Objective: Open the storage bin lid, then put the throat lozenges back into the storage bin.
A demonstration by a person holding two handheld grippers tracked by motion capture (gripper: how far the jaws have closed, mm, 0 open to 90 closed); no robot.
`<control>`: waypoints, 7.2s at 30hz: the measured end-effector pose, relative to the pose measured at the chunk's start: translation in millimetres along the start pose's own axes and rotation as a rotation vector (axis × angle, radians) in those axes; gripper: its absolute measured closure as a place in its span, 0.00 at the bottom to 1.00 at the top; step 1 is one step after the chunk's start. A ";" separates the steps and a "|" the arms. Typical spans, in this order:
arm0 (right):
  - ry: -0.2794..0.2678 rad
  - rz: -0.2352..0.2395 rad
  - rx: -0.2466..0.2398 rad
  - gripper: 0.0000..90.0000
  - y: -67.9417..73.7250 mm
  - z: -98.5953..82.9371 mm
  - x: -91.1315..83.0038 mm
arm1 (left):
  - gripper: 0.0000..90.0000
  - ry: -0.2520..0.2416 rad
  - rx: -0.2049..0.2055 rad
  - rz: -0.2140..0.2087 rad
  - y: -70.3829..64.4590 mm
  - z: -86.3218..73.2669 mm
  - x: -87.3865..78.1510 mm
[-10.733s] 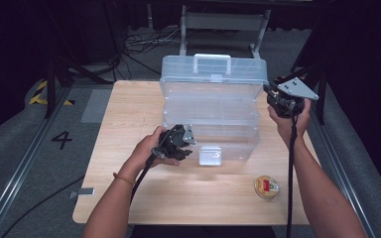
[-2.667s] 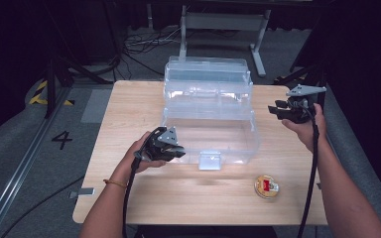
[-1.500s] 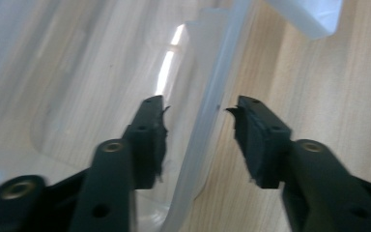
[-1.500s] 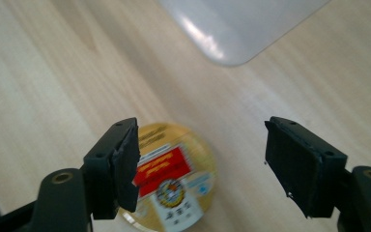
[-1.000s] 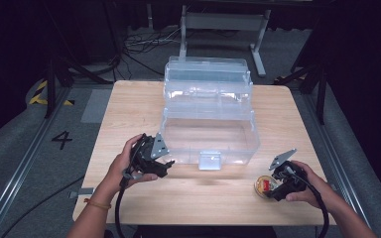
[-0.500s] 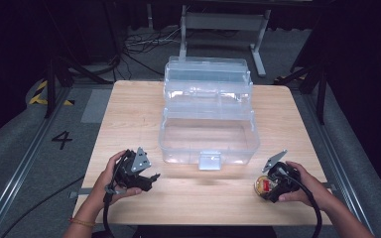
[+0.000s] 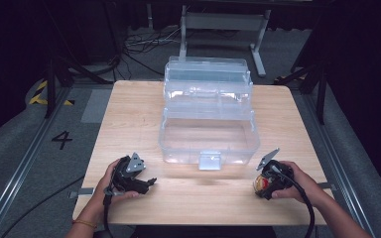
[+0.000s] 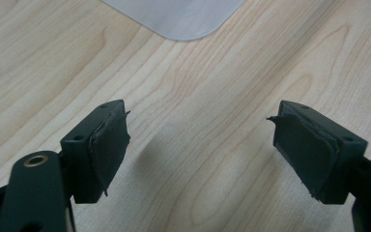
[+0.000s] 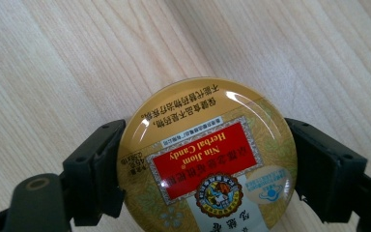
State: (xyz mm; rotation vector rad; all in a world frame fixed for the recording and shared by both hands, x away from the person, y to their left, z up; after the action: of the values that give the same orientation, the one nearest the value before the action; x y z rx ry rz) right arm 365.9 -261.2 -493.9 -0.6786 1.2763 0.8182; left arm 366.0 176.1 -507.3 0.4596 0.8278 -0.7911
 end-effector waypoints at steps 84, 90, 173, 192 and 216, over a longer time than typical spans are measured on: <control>-0.198 -0.146 -0.240 0.22 -47.6 85.7 -132.2 | 0.17 -0.031 -0.062 -0.058 7.0 -5.6 6.6; -0.176 -0.134 -0.256 0.23 -52.0 105.7 -122.1 | 0.17 -0.032 -0.063 -0.058 6.8 -5.7 6.6; -0.324 -0.097 -0.225 0.24 -72.9 113.8 -84.3 | 0.23 0.012 -0.030 -0.012 -0.4 4.5 2.7; -0.510 -0.179 -0.157 0.32 -90.1 103.3 -130.1 | 0.28 -0.133 0.042 0.014 -1.7 74.9 -47.6; -0.629 -0.236 -0.051 0.37 -126.4 170.6 -145.2 | 0.43 -0.023 0.162 -0.051 -9.6 130.9 -8.8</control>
State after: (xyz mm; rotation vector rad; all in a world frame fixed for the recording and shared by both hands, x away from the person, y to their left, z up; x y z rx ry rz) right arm 551.0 -213.0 -321.9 -0.5380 0.5977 0.7855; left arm 416.8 90.2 -421.7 0.5740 0.7594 -0.9133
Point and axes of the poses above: each handheld gripper's, and its own axes: x roughly forward along the jaws, z roughly out of its top, y roughly to its left, the point moved 4 cm from there along x, roughly forward along the jaws, and after that the axes turned 4 degrees about y, right-handed, at the moved point
